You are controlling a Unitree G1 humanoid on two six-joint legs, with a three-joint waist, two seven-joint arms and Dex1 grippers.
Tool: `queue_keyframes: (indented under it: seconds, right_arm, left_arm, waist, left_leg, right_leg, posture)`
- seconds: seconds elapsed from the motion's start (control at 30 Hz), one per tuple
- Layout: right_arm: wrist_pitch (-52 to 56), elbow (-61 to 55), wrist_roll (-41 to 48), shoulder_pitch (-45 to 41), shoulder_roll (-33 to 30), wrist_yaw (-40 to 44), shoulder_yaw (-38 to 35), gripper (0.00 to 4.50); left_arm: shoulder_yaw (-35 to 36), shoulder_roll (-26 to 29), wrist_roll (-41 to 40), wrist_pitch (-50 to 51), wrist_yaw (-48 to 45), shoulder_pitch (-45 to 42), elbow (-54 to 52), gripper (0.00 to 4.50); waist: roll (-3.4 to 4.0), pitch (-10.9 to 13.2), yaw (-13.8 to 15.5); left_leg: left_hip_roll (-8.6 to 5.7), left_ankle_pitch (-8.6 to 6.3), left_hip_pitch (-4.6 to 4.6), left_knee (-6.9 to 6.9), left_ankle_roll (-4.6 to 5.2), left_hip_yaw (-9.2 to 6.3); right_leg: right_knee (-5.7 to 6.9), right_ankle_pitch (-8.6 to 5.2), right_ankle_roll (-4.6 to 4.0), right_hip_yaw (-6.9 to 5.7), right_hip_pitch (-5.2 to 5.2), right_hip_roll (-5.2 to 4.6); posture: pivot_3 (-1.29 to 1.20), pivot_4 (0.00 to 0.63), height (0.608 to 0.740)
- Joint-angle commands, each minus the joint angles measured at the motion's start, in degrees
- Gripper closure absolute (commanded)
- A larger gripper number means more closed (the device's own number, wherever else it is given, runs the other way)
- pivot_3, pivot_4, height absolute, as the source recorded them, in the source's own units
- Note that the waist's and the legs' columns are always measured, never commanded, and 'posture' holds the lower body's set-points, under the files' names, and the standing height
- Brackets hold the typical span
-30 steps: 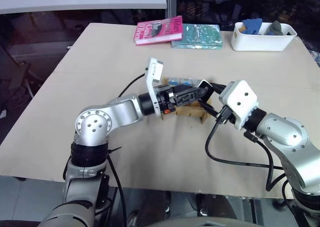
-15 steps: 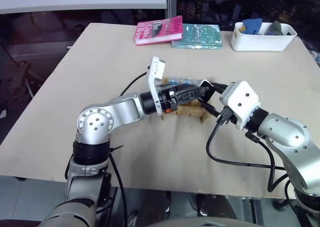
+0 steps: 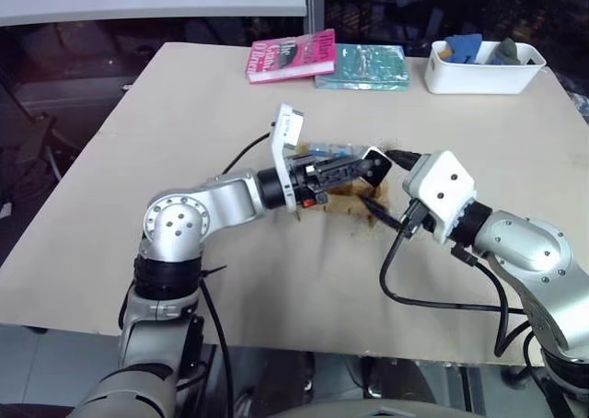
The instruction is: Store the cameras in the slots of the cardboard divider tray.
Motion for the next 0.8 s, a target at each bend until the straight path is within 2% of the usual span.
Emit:
queue_keyframes:
  seconds: [0.03, 0.23, 0.33, 0.4, 0.5, 0.63, 0.8]
  right_arm:
    - [1.39, -3.25, 1.96, 3.03, -0.10, -0.42, -4.98, 0.04]
    - [4.30, -7.71, 7.41, 13.90, -0.66, 1.23, -15.17, 0.04]
    - [3.63, -9.62, 12.91, 18.99, 0.53, 2.37, -21.51, 0.04]
    - [-2.49, -10.00, 15.83, 24.71, -0.70, 4.48, -25.32, 0.04]
    - [-9.39, -10.01, 23.07, 32.21, -2.75, 6.43, -29.23, 0.04]
    - [-18.00, -10.01, 32.53, 37.42, -3.08, 2.58, -30.68, 0.04]
    - [-25.61, -10.01, 36.80, 41.57, -5.74, -1.70, -29.42, 0.04]
  left_arm:
    - [-2.25, 4.47, 10.69, -6.31, -8.99, -2.74, 2.31, 3.81]
    - [-13.94, 11.20, 32.20, -24.58, -36.70, -9.41, 18.13, 3.81]
    - [-18.51, 10.13, 40.70, -34.07, -47.65, -13.58, 28.41, 3.81]
    - [-21.62, 7.95, 46.75, -40.89, -52.80, -17.07, 36.38, 3.81]
    - [-23.91, 4.27, 53.80, -49.10, -57.49, -22.04, 47.09, 3.81]
    - [-24.51, 1.27, 60.36, -56.78, -60.24, -26.94, 56.86, 3.81]
    - [-22.75, -0.81, 64.43, -60.83, -62.02, -30.46, 63.38, 3.81]
  waist:
    - [0.00, 0.00, 0.04]
    - [0.00, 0.00, 0.15]
    - [-0.01, 0.01, 0.11]
    - [-0.02, 0.01, 0.08]
    - [-0.18, 0.12, 0.28]
    - [-0.33, 0.20, -0.15]
    - [-0.40, 0.24, -0.05]
  left_leg:
    - [-0.01, 0.00, -0.02, 0.00, 0.00, -0.01]
    - [-0.06, 0.00, -0.04, -0.04, 0.00, 0.02]
    - [-0.07, 0.00, -0.06, -0.04, 0.00, 0.04]
    - [-0.07, -0.01, -0.07, -0.04, 0.01, 0.05]
    - [-0.04, -0.02, -0.13, -0.03, 0.04, 0.00]
    - [-0.04, -0.07, -0.15, -0.01, 0.13, 0.06]
    - [0.01, -0.10, -0.14, 0.00, 0.17, 0.07]
  right_leg:
    - [-0.02, 0.00, 0.00, -0.03, -0.01, 0.02]
    - [-0.07, -0.01, 0.00, -0.06, -0.01, 0.07]
    - [-0.10, -0.01, 0.01, -0.05, -0.02, 0.10]
    - [-0.09, -0.01, 0.01, -0.01, -0.02, 0.12]
    - [-0.09, -0.07, 0.08, 0.04, -0.07, 0.18]
    - [-0.10, -0.06, 0.09, 0.13, -0.08, 0.18]
    - [-0.08, -0.06, 0.09, 0.15, -0.10, 0.18]
  posture:
    - [0.00, 0.150, 0.740]
    - [0.00, 0.150, 0.740]
    - [0.00, 0.150, 0.740]
    - [0.00, 0.150, 0.740]
    - [0.00, 0.150, 0.740]
    - [0.00, 0.150, 0.740]
    - [0.00, 0.150, 0.740]
